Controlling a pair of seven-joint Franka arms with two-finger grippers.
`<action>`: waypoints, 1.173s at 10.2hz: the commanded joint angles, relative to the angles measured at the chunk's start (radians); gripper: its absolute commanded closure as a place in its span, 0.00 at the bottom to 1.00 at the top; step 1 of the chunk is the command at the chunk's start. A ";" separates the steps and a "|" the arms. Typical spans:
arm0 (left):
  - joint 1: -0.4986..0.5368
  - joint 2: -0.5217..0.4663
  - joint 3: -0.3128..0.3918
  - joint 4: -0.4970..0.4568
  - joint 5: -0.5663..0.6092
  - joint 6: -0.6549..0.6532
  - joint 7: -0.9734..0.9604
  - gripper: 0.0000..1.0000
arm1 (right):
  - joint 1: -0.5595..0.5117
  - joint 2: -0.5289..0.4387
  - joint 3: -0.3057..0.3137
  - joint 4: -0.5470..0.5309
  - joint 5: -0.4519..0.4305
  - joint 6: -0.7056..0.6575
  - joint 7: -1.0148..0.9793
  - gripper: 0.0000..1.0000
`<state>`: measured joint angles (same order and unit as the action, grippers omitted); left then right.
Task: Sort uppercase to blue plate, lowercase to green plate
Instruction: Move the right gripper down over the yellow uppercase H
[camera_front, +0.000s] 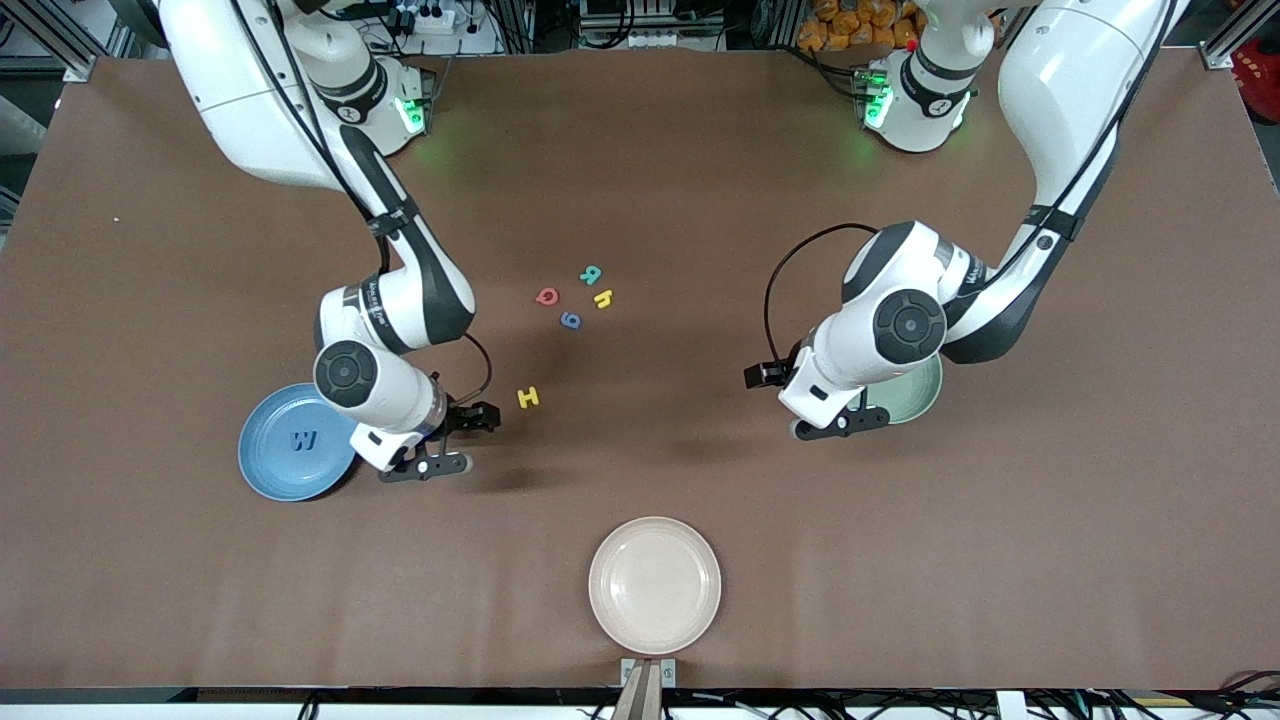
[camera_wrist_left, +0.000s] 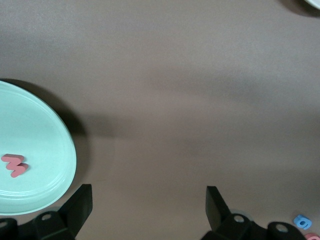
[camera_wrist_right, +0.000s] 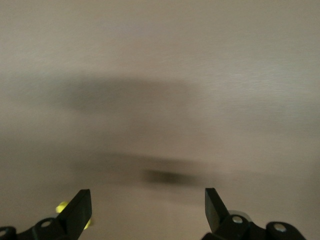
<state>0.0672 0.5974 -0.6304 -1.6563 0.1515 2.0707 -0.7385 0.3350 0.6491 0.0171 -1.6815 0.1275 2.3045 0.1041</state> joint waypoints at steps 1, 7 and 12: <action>-0.003 0.013 0.005 0.020 -0.010 0.006 -0.001 0.00 | 0.028 0.027 0.015 0.023 0.046 -0.002 -0.055 0.00; -0.003 0.018 0.005 0.021 -0.010 0.017 -0.002 0.00 | 0.147 0.027 0.014 -0.067 0.049 0.117 0.016 0.00; -0.004 0.018 0.006 0.020 -0.009 0.019 -0.002 0.00 | 0.157 0.024 0.011 -0.115 0.035 0.116 0.006 0.00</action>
<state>0.0675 0.6082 -0.6266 -1.6489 0.1515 2.0828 -0.7385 0.4880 0.6860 0.0321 -1.7715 0.1558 2.4110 0.1137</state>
